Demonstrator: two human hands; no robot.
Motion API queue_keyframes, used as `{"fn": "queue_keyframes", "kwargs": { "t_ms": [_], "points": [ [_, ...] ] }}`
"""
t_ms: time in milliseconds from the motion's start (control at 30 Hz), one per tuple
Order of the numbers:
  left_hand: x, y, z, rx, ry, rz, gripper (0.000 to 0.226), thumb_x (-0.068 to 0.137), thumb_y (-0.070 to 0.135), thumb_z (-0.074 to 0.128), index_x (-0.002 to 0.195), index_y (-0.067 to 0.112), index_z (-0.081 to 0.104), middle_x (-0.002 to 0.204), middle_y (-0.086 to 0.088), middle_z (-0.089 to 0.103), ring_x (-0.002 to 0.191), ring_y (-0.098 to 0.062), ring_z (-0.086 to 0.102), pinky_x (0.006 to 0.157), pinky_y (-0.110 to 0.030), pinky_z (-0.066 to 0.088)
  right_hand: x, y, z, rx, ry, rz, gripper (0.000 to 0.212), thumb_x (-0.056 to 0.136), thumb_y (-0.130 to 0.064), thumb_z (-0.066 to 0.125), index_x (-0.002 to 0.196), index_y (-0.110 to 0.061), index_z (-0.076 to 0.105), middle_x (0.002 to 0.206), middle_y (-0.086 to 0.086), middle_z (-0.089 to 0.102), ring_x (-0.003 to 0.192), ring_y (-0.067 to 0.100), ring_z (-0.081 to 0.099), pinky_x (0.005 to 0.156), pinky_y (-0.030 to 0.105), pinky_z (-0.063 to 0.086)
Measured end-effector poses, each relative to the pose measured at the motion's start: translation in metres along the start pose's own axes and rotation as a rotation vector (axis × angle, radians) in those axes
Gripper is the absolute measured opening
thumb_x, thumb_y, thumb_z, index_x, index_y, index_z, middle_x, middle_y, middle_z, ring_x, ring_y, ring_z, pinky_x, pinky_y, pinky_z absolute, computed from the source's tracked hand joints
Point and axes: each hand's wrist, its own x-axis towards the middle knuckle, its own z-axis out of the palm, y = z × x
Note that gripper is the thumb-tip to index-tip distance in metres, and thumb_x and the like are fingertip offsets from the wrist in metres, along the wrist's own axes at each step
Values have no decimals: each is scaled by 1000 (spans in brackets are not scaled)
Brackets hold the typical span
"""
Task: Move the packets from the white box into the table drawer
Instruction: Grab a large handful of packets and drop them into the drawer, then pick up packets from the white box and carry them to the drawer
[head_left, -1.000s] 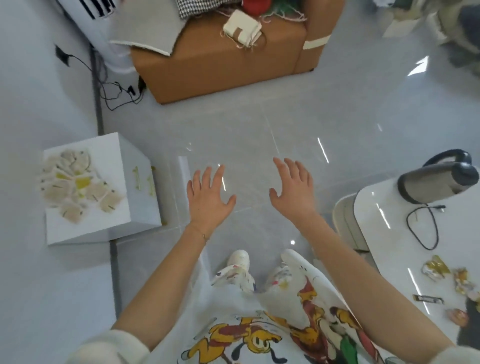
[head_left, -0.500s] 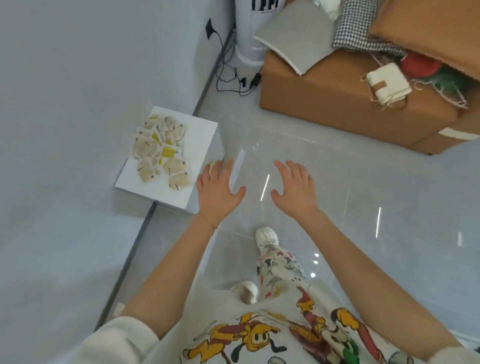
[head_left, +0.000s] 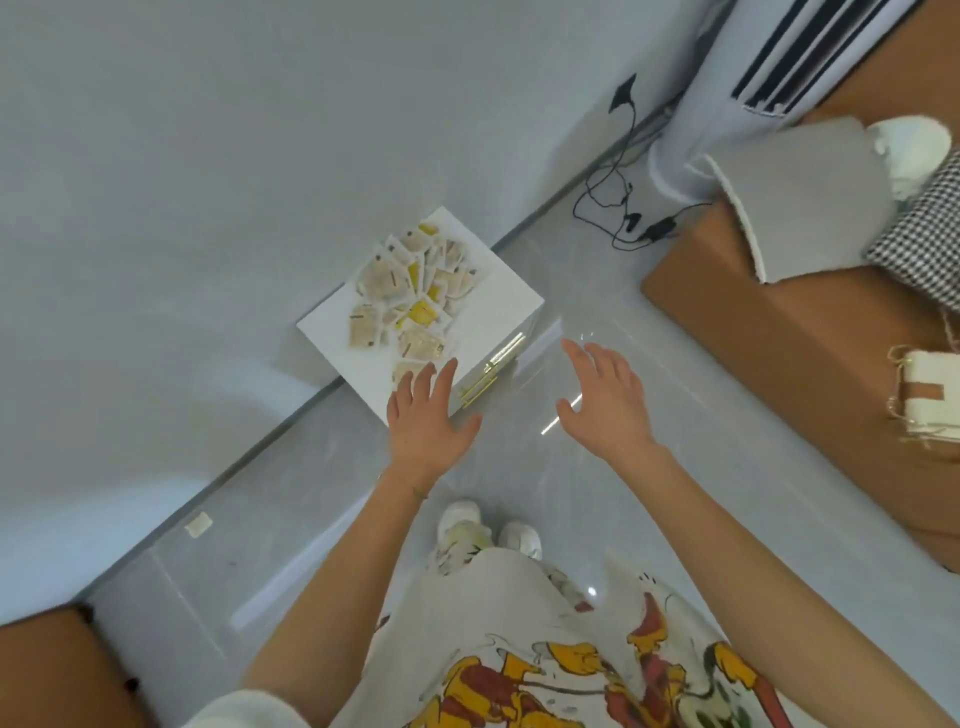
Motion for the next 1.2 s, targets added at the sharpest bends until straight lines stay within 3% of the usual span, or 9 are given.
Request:
{"fn": "queue_keyframes", "kwargs": {
  "t_ms": [167,267,467,600,767,967,1100,1200],
  "points": [
    [41,-38,-3,-59,3,-113,81,79,65,33,152,32,19,159,-3,21,148,-29,9,119,-47,10,64,-27,12,12,-105,-62,80,89,-31,57,153,-28,7,154,6,26,139,27,24,112,40,22],
    [72,-62,-3,-70,-9,-165,81,81,63,37,153,32,16,160,-3,19,148,-29,9,119,-46,10,102,-43,21,8,-115,-91,79,89,-28,57,153,-28,9,152,5,28,138,27,27,110,41,25],
    [131,-103,-9,-115,81,-248,90,71,70,23,152,30,23,158,-3,24,147,-30,14,117,-46,12,177,-75,46,90,-148,-113,79,89,-26,59,152,-30,13,155,4,25,138,28,27,109,42,28],
    [174,-131,6,-149,92,-337,87,74,69,28,152,29,22,159,-3,21,148,-29,12,118,-45,11,234,-89,82,57,-161,-132,78,88,-29,61,152,-27,16,156,7,24,140,30,26,109,45,28],
    [235,-173,56,-240,71,-372,78,88,50,59,152,27,21,160,-3,18,146,-26,18,118,-46,19,320,-116,146,134,-248,-144,80,88,-39,61,151,-27,15,153,6,27,134,30,33,104,46,34],
    [292,-210,125,-280,152,-481,88,80,67,49,152,23,22,159,-8,20,147,-28,17,117,-47,20,408,-139,223,287,-240,-60,94,81,-50,68,152,-25,12,157,7,21,143,31,19,112,49,25],
    [311,-223,143,-377,270,-623,76,91,53,53,152,22,21,160,-9,15,147,-29,10,117,-50,17,436,-141,254,301,-136,-15,103,72,-53,74,151,-21,14,150,14,25,139,34,21,111,49,26],
    [325,-227,143,-333,328,-708,68,93,47,52,150,22,26,156,-9,24,143,-32,19,113,-52,23,445,-144,264,307,-123,-17,105,71,-48,78,151,-22,14,148,12,30,137,32,29,107,50,34]
  ]
}}
